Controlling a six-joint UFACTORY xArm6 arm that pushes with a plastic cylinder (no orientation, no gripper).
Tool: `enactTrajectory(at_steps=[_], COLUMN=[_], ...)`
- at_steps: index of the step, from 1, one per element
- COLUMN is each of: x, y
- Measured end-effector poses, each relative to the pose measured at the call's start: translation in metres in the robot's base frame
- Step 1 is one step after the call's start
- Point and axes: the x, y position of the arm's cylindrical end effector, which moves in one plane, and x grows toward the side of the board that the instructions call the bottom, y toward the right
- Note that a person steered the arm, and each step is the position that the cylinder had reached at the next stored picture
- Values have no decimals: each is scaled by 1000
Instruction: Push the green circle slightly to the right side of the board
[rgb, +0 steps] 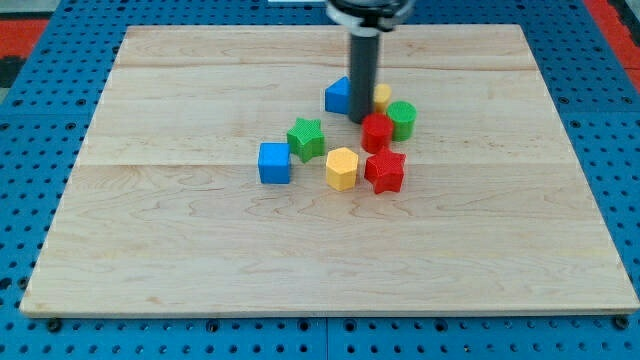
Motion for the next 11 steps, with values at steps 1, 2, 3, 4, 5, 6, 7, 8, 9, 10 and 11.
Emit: enactTrajectory(at_steps=[1,2,3,4,5,6,7,8,9,10,11], x=[0,-10,-16,22,46,19,-20,-42,4,54,24], y=[73,78,68,35,41,96,79,100,119,130,132])
